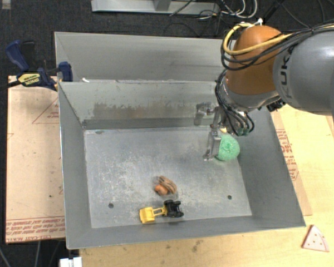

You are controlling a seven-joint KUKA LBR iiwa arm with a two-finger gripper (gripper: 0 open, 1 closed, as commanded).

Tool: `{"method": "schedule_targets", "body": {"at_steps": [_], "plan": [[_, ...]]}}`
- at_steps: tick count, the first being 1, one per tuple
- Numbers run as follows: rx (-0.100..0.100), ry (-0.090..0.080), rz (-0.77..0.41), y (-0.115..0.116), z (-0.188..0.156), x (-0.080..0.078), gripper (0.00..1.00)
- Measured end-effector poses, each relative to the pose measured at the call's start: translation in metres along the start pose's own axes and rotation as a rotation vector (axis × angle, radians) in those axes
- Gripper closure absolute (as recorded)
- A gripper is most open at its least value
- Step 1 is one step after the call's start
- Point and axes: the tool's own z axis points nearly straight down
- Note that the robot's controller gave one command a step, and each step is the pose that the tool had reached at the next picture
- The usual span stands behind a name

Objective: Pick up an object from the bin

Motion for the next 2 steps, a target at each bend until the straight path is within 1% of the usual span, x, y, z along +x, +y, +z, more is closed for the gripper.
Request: {"method": "schedule_targets", "body": {"at_steps": [1, 2], "plan": [[0.001, -0.008, -0.001, 0.000, -0.005, -0.002, 0.00], [-0.003, -0.015, 0.276, -0.051, 0.039, 0.006, 0.00]]}}
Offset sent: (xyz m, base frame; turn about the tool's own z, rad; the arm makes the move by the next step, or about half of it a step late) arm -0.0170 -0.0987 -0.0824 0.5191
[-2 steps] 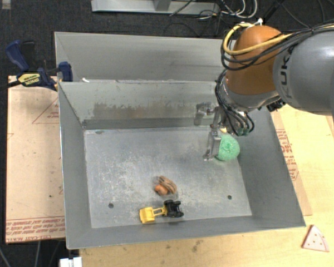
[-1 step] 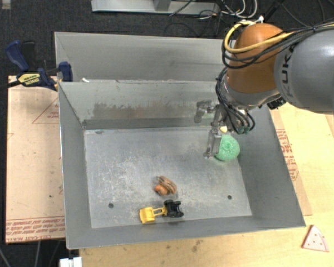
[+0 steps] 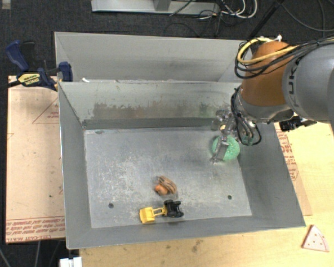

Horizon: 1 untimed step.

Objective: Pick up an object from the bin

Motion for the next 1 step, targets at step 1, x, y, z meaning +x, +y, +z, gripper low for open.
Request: {"method": "schedule_targets", "body": {"at_steps": [1], "plan": [[0.005, 0.007, 0.138, -0.0404, 0.0076, -0.0071, 0.00]]}}
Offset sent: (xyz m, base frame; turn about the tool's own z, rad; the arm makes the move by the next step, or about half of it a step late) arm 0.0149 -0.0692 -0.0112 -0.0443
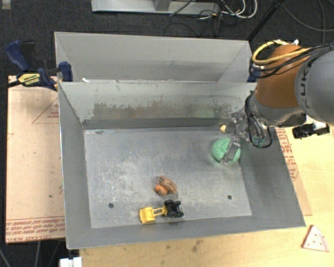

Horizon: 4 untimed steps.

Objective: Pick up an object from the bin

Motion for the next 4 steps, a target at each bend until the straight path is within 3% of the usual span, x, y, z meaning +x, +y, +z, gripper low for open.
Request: {"method": "schedule_targets", "body": {"at_steps": [1, 2, 3, 4], "plan": [[-0.001, -0.004, -0.300, -0.011, 0.000, -0.018, 0.00], [-0.001, -0.001, -0.001, -0.011, 0.036, -0.006, 0.00], [-0.001, -0.001, -0.207, -0.013, 0.036, 0.000, 1.00], [-0.001, -0.001, -0.207, -0.013, 0.036, 0.000, 1.00]]}}
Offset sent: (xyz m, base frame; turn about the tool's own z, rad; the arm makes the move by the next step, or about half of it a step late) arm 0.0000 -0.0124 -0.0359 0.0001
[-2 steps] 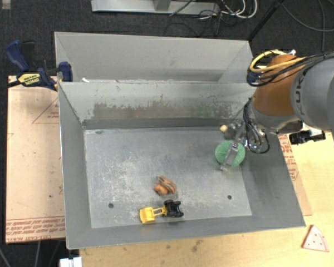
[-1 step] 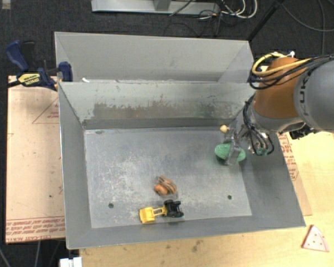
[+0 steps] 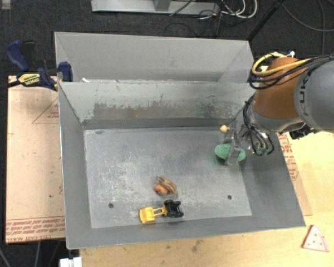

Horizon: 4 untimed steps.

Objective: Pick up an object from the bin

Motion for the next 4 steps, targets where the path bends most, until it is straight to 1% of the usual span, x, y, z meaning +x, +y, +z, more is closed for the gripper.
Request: {"method": "schedule_targets", "body": {"at_steps": [1, 2, 3, 4], "plan": [[0.000, 0.002, 0.000, 0.000, -0.002, 0.001, 1.00], [0.000, 0.008, 0.000, 0.000, -0.017, 0.002, 1.00], [0.000, 0.008, 0.000, 0.000, -0.039, 0.002, 1.00], [0.000, 0.001, 0.000, 0.000, -0.063, 0.001, 1.00]]}}
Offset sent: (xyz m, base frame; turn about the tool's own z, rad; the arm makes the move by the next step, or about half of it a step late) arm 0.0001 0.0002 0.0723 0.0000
